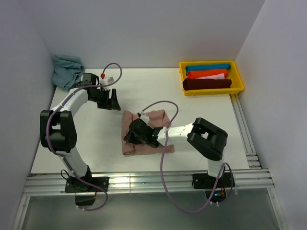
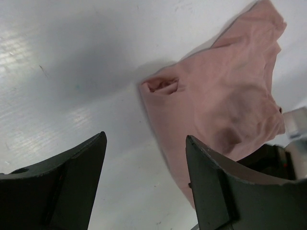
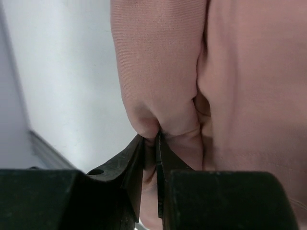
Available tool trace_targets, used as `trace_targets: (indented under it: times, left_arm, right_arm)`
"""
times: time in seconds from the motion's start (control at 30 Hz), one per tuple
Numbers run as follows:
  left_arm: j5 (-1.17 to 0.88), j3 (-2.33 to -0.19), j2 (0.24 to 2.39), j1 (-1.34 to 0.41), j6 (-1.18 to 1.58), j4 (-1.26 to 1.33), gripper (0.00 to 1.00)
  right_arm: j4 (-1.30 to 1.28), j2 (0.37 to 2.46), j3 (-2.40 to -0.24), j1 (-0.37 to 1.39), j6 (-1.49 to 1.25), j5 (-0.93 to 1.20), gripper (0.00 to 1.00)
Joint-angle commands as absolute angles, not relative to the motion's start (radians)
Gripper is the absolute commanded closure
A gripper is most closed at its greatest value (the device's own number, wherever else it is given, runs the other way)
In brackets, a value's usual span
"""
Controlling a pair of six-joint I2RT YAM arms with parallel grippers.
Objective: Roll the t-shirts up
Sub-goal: Roll the tshirt
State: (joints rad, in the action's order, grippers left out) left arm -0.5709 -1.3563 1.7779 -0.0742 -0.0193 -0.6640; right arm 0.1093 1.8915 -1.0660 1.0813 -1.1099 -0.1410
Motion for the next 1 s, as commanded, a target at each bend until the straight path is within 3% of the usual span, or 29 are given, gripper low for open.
trace_targets:
  times: [0.0, 0.5, 0.87, 0.97]
  left_arm:
    - [-0.617, -1.313, 1.730, -0.075, -0.066, -0.638, 0.27]
    - [-0.551, -1.170, 1.709, -0.198, -0.081, -0.546, 0.29]
    - [-0.414, -1.210, 1.795, -0.294, -0.075, -0.545, 0.31]
    - [-0.365, -1.235, 1.824, -0.320, -0.064, -0.555, 0.31]
  right_arm:
    - [0.360, 1.807, -0.948, 1.065, -1.227, -0.083, 0.86]
    - [0.762, 1.812, -0.657, 1.029, -1.485, -0.044, 0.85]
    - [0.885, 1.815, -0.558, 1.005, -1.604, -0.060, 0.86]
    - [0.882, 1.807, -0.538, 1.005, -1.620, -0.075, 0.81]
